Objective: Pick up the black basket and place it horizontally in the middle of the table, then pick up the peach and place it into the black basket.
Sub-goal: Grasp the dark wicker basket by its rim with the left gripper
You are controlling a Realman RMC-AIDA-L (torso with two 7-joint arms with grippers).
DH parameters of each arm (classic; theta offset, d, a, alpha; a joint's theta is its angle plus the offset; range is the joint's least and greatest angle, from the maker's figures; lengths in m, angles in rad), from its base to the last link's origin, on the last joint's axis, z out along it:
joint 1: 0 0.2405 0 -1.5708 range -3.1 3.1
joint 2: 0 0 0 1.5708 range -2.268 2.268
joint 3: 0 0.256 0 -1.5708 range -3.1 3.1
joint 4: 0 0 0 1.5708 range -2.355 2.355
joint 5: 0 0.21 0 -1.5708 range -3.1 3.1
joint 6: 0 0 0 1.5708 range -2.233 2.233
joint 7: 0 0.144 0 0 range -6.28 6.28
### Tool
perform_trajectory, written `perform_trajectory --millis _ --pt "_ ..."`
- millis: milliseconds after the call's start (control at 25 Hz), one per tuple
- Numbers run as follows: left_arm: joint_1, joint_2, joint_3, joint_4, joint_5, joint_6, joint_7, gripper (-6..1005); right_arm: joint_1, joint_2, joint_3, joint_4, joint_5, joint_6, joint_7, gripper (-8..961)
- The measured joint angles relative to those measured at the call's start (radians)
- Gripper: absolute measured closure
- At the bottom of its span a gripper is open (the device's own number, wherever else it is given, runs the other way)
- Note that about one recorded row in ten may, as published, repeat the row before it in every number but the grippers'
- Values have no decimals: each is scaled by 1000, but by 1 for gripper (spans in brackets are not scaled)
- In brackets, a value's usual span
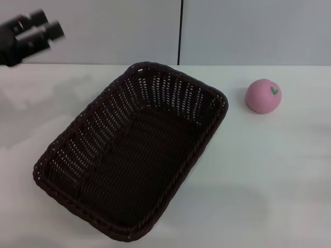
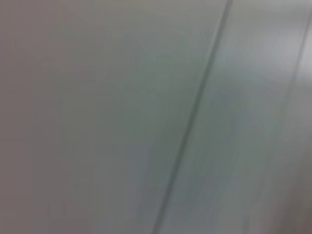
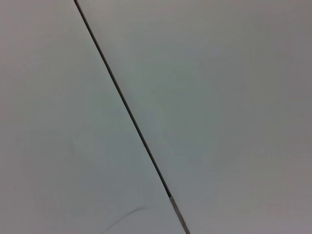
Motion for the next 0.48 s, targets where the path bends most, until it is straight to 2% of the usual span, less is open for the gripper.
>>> perform_trajectory --millis 80,120,200,240,360,480 --pt "-22 7 -16 42 111 11 -89 339 0 0 0 0 0 2 0 350" --pt "-22 7 -16 42 111 11 -89 301 1 0 0 0 0 3 0 350" --pt "-52 7 -31 110 263 25 -213 244 1 0 0 0 0 3 0 350" --pt "-73 3 -36 173 374 44 -303 225 1 0 0 0 0 3 0 350" --pt "-92 -7 -41 239 472 60 -386 167 1 0 0 0 0 3 0 350" --pt "-109 -28 -48 299 565 66 -461 169 -1 0 0 0 0 4 0 350"
